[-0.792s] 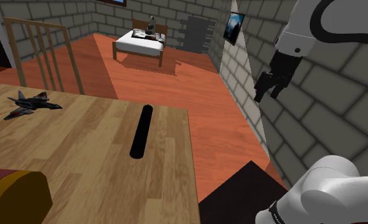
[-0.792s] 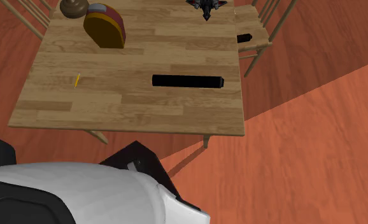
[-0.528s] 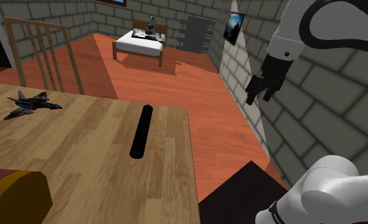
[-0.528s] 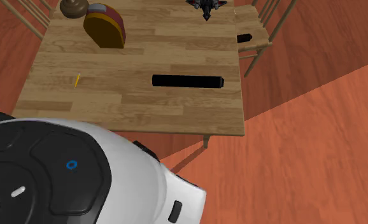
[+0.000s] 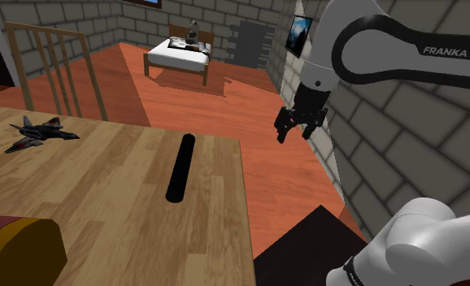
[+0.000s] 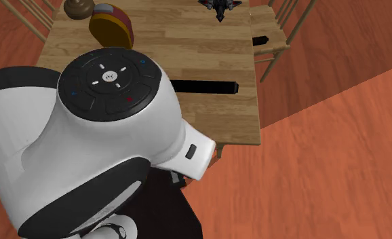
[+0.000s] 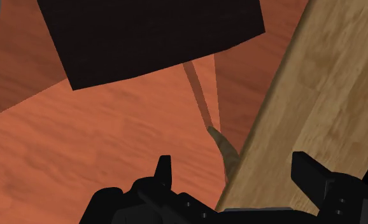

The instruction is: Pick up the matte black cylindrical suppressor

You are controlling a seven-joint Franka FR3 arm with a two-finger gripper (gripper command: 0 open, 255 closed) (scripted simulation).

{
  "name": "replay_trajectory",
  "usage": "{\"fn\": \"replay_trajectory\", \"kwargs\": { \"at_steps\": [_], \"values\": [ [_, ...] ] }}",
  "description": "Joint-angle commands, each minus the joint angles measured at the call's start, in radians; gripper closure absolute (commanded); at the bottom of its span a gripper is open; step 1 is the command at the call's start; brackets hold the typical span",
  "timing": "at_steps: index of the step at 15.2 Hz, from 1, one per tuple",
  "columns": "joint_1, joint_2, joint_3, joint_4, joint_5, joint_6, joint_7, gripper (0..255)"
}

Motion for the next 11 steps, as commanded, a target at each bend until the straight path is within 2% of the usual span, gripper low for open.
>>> {"fn": "replay_trajectory", "kwargs": {
  "at_steps": [1,6,11],
  "values": [
    [0.005,0.056,0.035,0.012,0.017,0.049,0.050,0],
    [0.010,0.206,0.112,0.059,0.034,0.164,0.167,0],
    [0.010,0.377,0.182,0.140,0.017,0.263,0.289,0]
  ]
}}
